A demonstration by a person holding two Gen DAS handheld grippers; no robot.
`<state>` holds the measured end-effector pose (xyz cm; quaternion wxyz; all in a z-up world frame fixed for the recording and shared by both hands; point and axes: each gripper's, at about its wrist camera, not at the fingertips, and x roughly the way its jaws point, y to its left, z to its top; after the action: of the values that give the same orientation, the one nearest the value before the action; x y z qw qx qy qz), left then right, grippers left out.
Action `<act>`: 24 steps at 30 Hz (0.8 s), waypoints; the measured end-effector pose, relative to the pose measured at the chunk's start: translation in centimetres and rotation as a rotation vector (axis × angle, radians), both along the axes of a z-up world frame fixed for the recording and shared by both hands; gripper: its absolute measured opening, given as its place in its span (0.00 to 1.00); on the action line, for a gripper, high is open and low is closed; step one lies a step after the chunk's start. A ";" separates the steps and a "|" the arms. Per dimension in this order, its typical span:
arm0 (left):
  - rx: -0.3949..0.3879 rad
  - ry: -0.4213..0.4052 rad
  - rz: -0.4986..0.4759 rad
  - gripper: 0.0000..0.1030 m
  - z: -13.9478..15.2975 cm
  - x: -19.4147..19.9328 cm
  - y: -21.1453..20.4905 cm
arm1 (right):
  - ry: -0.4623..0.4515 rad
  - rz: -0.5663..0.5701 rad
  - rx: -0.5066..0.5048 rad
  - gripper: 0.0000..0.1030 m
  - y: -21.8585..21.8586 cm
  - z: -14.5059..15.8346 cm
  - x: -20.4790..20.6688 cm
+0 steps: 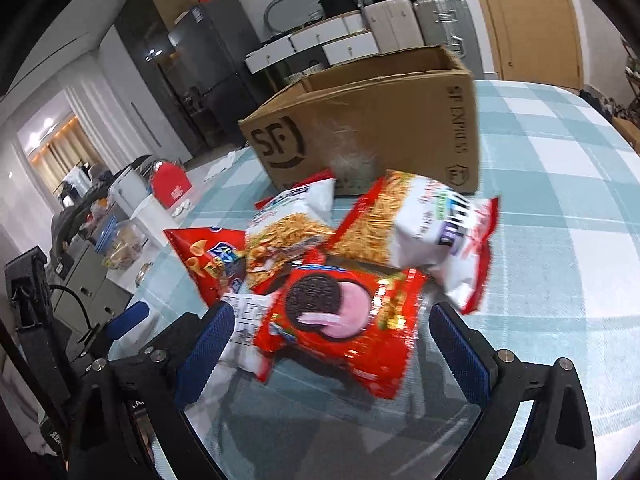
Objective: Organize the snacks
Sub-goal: 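Lower the right tool onto the red cookie-print pack and close it, then close the left tool on the white printed bag while the right tool holds the cookie pack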
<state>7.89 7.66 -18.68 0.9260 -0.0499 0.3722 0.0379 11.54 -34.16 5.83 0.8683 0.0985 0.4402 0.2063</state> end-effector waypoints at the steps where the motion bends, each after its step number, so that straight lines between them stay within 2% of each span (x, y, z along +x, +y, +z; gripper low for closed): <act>1: 0.007 -0.008 0.006 0.99 0.1 -0.1 0.0 | -0.011 0.006 -0.021 0.97 0.4 0.1 0.0; 3: 0.027 -0.010 0.009 0.99 0.1 -0.2 -0.3 | -0.023 0.007 -0.073 0.97 1.2 -0.1 0.0; 5: 0.048 -0.002 0.004 0.99 0.1 -0.1 -0.6 | -0.027 0.006 -0.109 0.89 1.6 -0.2 0.1; 7: 0.046 -0.012 -0.006 0.99 0.2 -0.3 -0.6 | -0.013 -0.001 -0.140 0.76 1.8 -0.6 0.4; 11: 0.013 -0.026 -0.001 0.99 0.3 -0.6 -0.1 | -0.031 0.003 -0.161 0.66 1.9 -0.6 0.1; 13: -0.005 -0.018 -0.002 0.99 0.2 -0.5 0.2 | -0.038 0.005 -0.155 0.57 1.6 -0.5 -0.1; 24: -0.031 0.000 -0.014 0.99 0.0 -0.5 0.4 | -0.052 -0.026 -0.110 0.52 -1.3 -0.2 -1.3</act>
<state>7.41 8.06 -18.67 0.9254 -0.0618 0.3731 0.0255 10.23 -35.43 5.59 0.8862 0.0511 0.4268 0.1730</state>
